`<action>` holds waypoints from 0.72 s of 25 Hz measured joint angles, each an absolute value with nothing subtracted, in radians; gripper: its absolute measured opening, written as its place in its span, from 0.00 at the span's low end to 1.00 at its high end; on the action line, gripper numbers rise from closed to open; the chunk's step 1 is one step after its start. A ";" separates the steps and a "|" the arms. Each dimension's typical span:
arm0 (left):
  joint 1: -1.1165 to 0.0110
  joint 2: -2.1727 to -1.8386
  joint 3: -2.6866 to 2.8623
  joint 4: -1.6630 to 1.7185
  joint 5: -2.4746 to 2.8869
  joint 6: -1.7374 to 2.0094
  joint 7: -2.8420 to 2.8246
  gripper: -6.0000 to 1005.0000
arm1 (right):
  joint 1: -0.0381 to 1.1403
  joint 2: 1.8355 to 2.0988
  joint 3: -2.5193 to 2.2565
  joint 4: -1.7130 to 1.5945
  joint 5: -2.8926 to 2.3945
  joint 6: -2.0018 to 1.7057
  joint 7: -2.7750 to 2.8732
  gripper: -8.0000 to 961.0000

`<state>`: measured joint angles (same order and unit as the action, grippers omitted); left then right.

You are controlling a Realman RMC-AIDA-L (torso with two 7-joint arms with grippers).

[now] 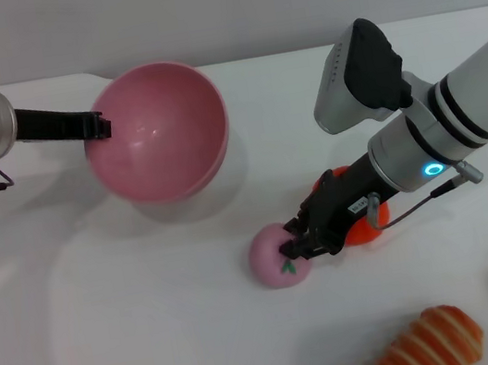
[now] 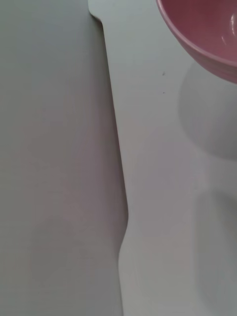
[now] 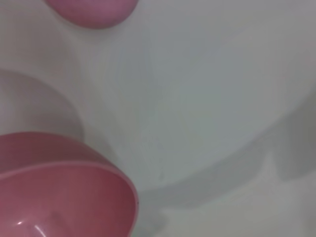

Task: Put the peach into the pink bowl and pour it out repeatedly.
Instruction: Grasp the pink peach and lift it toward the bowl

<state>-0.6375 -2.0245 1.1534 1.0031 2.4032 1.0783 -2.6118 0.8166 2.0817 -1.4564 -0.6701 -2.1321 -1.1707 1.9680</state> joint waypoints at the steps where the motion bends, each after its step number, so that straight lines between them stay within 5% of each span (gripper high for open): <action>1: -0.637 -2.025 1.153 1.003 2.403 1.078 -2.611 0.05 | 0.817 2.082 -1.458 -0.670 -2.132 -1.168 1.968 0.33; 3: -0.635 -2.026 1.153 1.003 2.403 1.077 -2.610 0.05 | 0.817 2.082 -1.462 -0.669 -2.132 -1.162 1.968 0.32; 8: -0.632 -2.026 1.153 1.003 2.404 1.071 -2.609 0.05 | 0.818 2.082 -1.463 -0.669 -2.132 -1.160 1.968 0.10; 18: -0.633 -2.026 1.151 0.987 2.404 1.068 -2.608 0.05 | 0.769 2.073 -1.449 -0.836 -2.132 -1.253 2.002 0.04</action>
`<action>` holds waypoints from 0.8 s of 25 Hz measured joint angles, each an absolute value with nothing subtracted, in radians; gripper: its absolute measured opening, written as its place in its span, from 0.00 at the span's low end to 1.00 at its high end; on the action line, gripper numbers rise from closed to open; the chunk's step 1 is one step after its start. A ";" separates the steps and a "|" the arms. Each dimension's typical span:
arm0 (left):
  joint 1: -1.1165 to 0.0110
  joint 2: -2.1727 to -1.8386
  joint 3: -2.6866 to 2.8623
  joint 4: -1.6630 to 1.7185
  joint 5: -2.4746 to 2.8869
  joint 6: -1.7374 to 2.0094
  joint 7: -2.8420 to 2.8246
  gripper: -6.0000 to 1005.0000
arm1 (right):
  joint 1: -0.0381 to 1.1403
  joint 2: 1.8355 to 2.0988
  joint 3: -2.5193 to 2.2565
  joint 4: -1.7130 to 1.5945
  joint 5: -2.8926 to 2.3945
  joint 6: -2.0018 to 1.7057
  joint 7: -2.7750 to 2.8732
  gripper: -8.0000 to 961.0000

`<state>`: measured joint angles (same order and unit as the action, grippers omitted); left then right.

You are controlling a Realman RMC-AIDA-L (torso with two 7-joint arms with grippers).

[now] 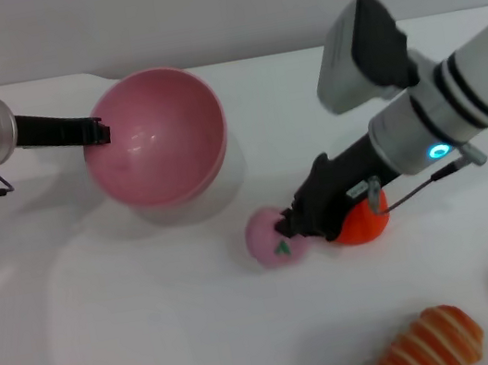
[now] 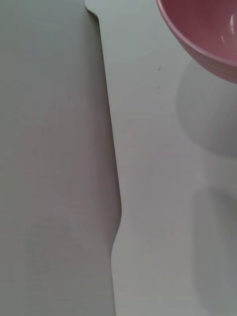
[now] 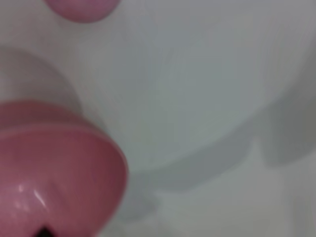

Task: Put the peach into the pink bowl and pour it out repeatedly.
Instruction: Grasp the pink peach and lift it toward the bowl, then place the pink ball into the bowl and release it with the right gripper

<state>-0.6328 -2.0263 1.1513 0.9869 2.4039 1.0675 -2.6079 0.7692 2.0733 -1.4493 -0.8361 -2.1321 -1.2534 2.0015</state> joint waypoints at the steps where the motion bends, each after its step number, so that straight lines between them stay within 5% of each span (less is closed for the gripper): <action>1: -0.632 -2.026 1.150 0.987 2.404 1.068 -2.608 0.05 | 0.753 2.072 -1.444 -0.885 -2.132 -1.274 2.012 0.04; 20: -0.645 -2.043 1.192 0.999 2.402 1.242 -2.524 0.05 | 0.640 2.074 -1.362 -1.445 -1.951 -1.347 2.195 0.08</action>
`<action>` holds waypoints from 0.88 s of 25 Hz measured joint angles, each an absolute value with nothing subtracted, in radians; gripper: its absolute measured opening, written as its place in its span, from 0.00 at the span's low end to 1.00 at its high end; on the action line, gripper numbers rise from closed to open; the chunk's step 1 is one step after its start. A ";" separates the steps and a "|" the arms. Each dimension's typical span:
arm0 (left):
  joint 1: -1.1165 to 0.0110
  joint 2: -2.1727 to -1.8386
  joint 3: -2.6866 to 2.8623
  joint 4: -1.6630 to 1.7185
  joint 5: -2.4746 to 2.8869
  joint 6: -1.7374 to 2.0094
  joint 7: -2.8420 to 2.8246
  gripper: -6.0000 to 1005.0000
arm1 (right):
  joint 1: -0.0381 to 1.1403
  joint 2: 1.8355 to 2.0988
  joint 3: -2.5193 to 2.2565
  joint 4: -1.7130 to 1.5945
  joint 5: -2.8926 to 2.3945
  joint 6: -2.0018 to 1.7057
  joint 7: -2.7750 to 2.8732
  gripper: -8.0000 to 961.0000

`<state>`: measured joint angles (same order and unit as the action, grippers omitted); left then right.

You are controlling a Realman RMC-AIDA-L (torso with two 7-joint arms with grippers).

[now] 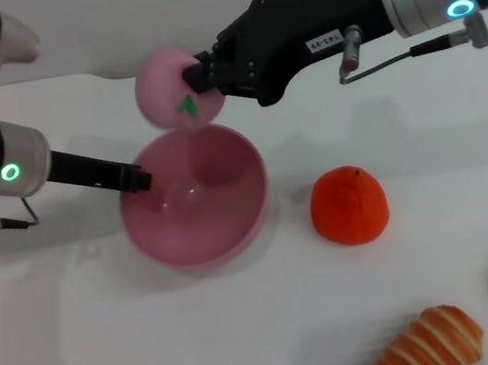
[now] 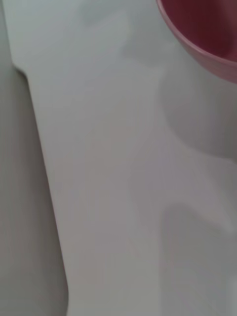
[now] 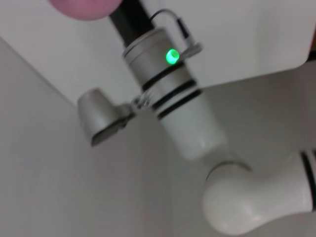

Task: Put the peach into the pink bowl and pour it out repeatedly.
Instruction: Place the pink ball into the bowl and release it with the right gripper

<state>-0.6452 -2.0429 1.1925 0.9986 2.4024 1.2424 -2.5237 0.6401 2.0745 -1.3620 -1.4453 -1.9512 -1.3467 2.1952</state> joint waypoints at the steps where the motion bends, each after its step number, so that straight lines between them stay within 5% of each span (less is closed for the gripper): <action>1: -0.646 -2.048 1.194 1.000 2.401 1.244 -2.516 0.06 | 0.637 2.076 -1.374 -1.430 -1.949 -1.323 2.195 0.08; 22: -0.645 -2.058 1.279 0.994 2.253 1.226 -2.517 0.06 | 0.589 2.073 -1.418 -1.198 -1.909 -1.231 2.081 0.13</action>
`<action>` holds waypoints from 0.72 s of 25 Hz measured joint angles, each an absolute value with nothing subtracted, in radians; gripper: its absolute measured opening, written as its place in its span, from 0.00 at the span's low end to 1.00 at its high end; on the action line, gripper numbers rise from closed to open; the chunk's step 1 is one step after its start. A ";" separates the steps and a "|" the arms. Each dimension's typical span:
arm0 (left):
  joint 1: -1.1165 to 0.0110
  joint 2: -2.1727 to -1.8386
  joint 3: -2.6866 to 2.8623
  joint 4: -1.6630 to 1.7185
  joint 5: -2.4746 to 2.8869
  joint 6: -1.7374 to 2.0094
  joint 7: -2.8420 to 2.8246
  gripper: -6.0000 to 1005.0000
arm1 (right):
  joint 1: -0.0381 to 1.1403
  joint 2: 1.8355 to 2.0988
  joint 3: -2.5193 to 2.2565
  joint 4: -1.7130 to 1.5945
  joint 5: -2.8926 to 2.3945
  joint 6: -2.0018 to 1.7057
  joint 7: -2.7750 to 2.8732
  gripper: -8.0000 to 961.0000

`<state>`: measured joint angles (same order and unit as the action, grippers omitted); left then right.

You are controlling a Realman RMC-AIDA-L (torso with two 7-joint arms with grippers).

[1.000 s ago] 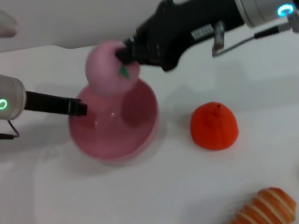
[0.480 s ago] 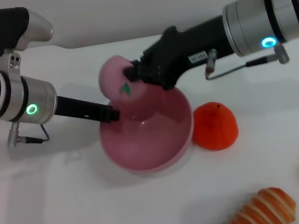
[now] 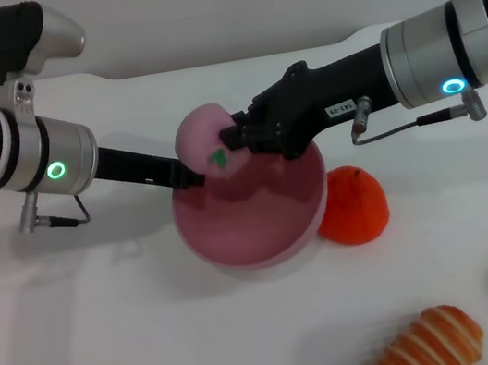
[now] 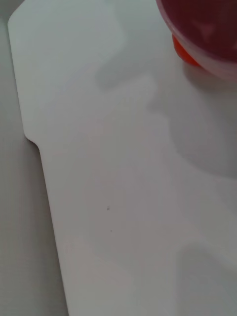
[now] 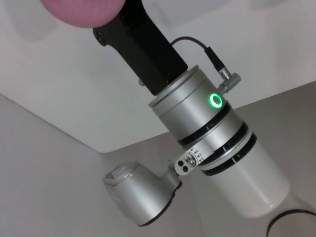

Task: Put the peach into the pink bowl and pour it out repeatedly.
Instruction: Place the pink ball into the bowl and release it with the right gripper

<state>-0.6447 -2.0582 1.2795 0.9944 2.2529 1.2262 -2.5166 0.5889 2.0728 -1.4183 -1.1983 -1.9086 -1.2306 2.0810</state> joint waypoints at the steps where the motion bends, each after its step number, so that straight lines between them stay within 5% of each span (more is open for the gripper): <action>1: -0.645 -2.058 1.281 0.992 2.253 1.225 -2.517 0.06 | 0.587 2.073 -1.418 -1.199 -1.908 -1.229 2.079 0.13; 8: -0.643 -2.058 1.285 0.991 2.252 1.213 -2.517 0.06 | 0.583 2.073 -1.409 -1.204 -1.881 -1.231 2.061 0.35; 18: -0.640 -2.059 1.285 0.989 2.252 1.208 -2.517 0.06 | 0.545 2.072 -1.351 -1.222 -1.804 -1.229 1.981 0.51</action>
